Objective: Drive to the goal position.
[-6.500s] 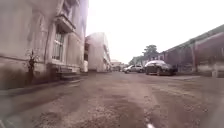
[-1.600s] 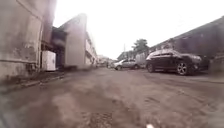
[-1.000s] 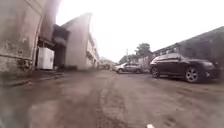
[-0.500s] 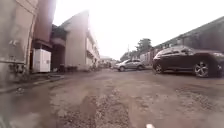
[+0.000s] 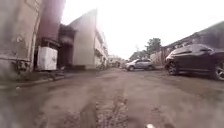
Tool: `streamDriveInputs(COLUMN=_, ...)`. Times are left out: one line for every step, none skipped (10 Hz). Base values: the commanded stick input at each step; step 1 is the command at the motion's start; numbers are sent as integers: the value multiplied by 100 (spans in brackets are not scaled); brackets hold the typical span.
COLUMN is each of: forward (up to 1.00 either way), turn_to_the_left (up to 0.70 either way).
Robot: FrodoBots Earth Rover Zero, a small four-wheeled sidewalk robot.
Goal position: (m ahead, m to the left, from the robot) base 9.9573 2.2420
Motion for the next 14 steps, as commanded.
streamDriveInputs(forward=100, turn_to_the_left=-1)
streamDriveInputs(forward=100, turn_to_the_left=-1)
streamDriveInputs(forward=100, turn_to_the_left=-1)
streamDriveInputs(forward=100, turn_to_the_left=-1)
streamDriveInputs(forward=100, turn_to_the_left=-1)
streamDriveInputs(forward=100, turn_to_the_left=-1)
streamDriveInputs(forward=100, turn_to_the_left=-1)
streamDriveInputs(forward=100, turn_to_the_left=-1)
streamDriveInputs(forward=100, turn_to_the_left=-1)
streamDriveInputs(forward=100, turn_to_the_left=-8)
streamDriveInputs(forward=100, turn_to_the_left=-25)
streamDriveInputs(forward=100, turn_to_the_left=-36)
streamDriveInputs(forward=100, turn_to_the_left=-41)
streamDriveInputs(forward=100, turn_to_the_left=-36)
